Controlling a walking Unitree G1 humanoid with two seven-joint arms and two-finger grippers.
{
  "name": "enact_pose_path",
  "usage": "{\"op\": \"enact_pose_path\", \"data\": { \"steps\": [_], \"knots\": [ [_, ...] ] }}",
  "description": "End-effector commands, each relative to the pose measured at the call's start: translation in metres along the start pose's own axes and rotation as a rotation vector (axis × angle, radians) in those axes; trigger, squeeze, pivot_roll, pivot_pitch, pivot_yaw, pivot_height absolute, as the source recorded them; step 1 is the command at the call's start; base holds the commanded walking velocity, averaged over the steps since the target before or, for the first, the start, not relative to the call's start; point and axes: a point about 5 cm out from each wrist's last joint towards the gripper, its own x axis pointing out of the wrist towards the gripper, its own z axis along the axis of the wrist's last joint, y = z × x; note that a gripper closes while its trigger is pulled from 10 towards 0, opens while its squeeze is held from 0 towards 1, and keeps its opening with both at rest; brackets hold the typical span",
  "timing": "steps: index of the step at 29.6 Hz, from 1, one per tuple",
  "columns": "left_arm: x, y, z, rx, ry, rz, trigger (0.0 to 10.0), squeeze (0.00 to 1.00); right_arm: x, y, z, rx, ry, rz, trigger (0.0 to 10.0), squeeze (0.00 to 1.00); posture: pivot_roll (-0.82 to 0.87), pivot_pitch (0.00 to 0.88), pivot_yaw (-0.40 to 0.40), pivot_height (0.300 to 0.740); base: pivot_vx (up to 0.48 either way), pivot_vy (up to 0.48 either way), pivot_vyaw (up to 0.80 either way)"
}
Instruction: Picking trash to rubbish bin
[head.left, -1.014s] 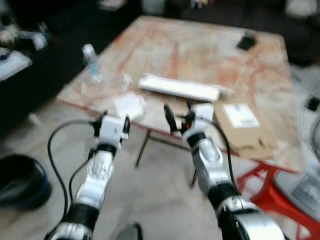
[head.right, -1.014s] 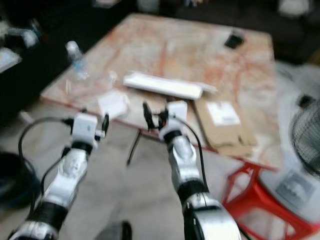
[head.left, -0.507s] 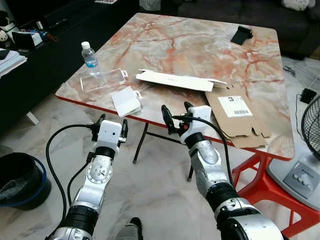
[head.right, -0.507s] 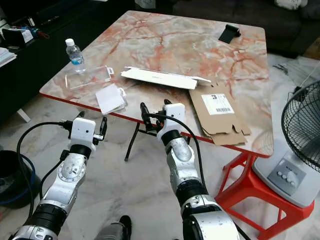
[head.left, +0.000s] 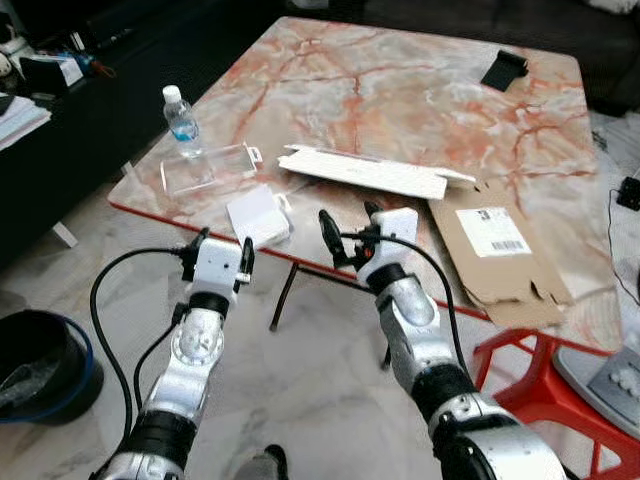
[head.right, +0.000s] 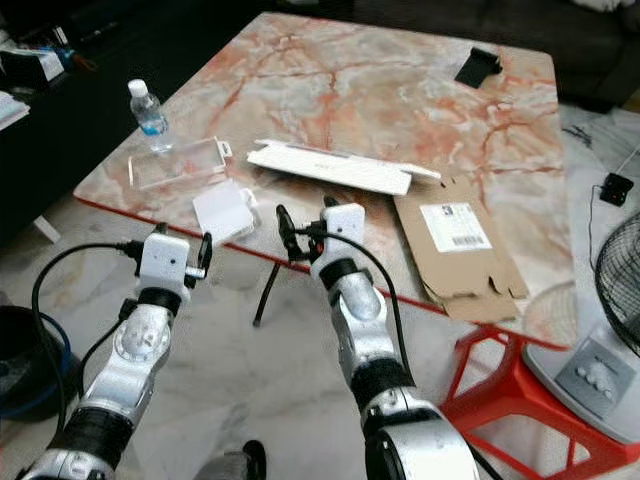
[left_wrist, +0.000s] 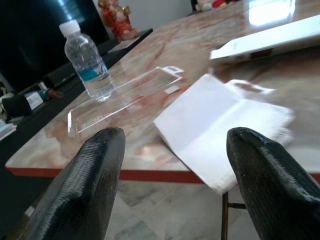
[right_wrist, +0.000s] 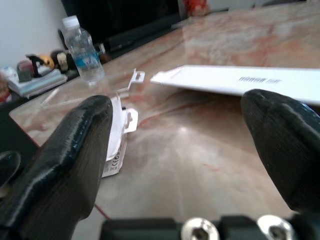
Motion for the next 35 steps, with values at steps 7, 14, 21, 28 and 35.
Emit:
{"op": "enact_pose_path", "data": {
  "steps": [7, 14, 21, 28, 35],
  "knots": [
    [0.0015, -0.0007, 0.0036, -0.002, -0.013, 0.000, 10.0, 0.00, 0.0007, 0.0011, 0.0014, 0.013, -0.009, -0.002, 10.0, 0.00, 0.12, 0.160, 0.021, 0.740, 0.351, 0.000, 0.17],
    [0.0014, -0.0011, 0.0042, -0.001, -0.016, -0.002, 10.0, 0.00, 0.0004, 0.0011, 0.0014, 0.008, -0.011, 0.000, 10.0, 0.00, 0.12, 0.162, 0.020, 0.740, 0.352, 0.000, 0.00],
    [0.0011, -0.0019, 0.0046, -0.002, -0.018, -0.003, 10.0, 0.00, 0.0004, 0.0014, 0.0018, 0.003, -0.013, 0.006, 10.0, 0.00, 0.12, 0.163, 0.019, 0.740, 0.350, 0.000, 0.00],
    [0.0010, -0.0021, 0.0054, -0.002, -0.021, -0.004, 10.0, 0.00, 0.0004, 0.0021, 0.0020, 0.007, -0.015, 0.008, 10.0, 0.00, 0.12, 0.165, 0.019, 0.740, 0.351, 0.000, 0.00],
    [0.0009, -0.0026, 0.0060, -0.004, -0.025, -0.003, 10.0, 0.00, 0.0006, 0.0024, 0.0025, 0.012, -0.020, 0.010, 10.0, 0.00, 0.12, 0.163, 0.018, 0.740, 0.343, 0.000, 0.00]
  ]
}}
